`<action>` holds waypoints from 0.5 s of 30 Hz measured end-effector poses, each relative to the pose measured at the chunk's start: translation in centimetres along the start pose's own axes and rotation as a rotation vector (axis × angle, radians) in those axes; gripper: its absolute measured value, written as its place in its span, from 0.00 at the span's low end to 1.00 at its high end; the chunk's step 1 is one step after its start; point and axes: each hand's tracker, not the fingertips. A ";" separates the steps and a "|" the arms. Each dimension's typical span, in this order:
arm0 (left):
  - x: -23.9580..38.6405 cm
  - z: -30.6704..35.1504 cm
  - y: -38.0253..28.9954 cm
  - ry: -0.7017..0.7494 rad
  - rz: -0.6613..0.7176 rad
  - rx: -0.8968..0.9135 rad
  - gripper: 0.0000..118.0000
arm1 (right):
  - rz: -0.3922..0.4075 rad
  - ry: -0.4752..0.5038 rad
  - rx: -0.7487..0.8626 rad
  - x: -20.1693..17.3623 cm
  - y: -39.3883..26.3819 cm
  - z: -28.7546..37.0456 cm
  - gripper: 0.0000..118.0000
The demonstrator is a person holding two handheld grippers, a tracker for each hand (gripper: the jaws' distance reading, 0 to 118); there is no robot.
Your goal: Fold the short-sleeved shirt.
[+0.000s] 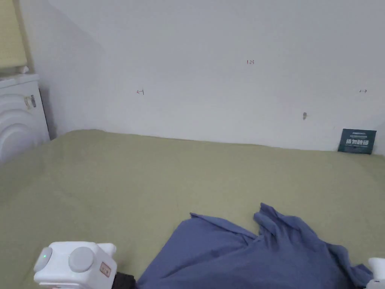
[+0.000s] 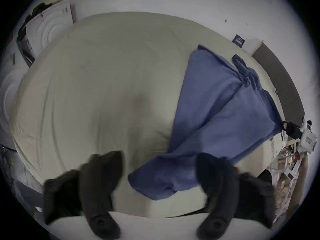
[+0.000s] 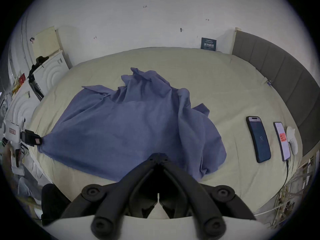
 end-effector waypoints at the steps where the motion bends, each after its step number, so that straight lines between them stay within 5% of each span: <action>1: -0.3 -0.5 -0.3 -0.013 0.017 -0.016 0.47 | 0.003 0.000 -0.002 0.1 0.2 -0.1 0.00; 4: -0.6 0.6 -1.3 -0.030 0.029 0.077 0.04 | 0.035 -0.005 -0.007 0.1 1.4 -0.3 0.00; 10: 1.0 3.0 -2.1 -0.062 -0.005 0.086 0.02 | 0.104 -0.015 -0.020 -0.2 8.0 -2.4 0.00; 15: 3.0 3.1 -1.8 -0.026 -0.044 0.068 0.02 | 0.284 -0.087 -0.105 -2.2 15.9 -7.9 0.00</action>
